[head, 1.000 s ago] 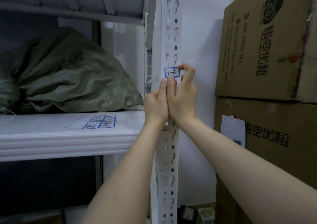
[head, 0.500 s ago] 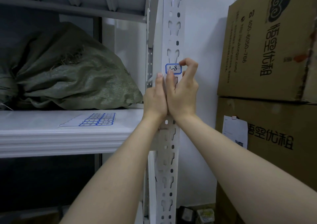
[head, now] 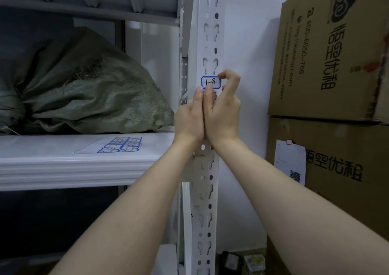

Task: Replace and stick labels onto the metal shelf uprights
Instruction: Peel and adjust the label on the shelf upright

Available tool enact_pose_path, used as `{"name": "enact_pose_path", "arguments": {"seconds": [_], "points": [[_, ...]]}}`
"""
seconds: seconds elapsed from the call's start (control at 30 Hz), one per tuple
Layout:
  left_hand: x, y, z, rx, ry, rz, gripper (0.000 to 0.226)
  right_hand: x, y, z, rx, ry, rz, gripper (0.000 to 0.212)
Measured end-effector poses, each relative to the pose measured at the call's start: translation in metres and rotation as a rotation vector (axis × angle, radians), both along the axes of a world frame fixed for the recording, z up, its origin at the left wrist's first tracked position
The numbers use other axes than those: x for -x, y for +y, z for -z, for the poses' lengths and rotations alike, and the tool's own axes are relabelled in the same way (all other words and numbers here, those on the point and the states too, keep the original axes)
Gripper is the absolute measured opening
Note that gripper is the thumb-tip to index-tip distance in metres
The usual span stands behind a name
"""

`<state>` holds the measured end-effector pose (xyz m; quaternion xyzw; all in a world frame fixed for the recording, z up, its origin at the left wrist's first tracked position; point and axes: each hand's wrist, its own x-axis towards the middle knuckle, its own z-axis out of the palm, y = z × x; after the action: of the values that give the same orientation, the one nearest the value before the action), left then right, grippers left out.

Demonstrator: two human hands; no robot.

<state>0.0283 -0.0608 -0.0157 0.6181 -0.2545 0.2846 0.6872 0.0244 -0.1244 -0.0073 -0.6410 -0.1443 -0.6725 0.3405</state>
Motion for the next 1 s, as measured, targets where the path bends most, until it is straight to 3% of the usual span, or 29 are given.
{"name": "enact_pose_path", "arguments": {"seconds": [0.47,1.0], "points": [[-0.008,-0.005,-0.016,0.104,-0.042,0.066,0.069,0.001,0.000,0.004,0.022,-0.005,0.016,0.018],[-0.006,-0.009,-0.013,0.153,-0.033,0.049,0.063,0.002,-0.005,0.001,0.020,-0.036,0.009,0.021]]}}
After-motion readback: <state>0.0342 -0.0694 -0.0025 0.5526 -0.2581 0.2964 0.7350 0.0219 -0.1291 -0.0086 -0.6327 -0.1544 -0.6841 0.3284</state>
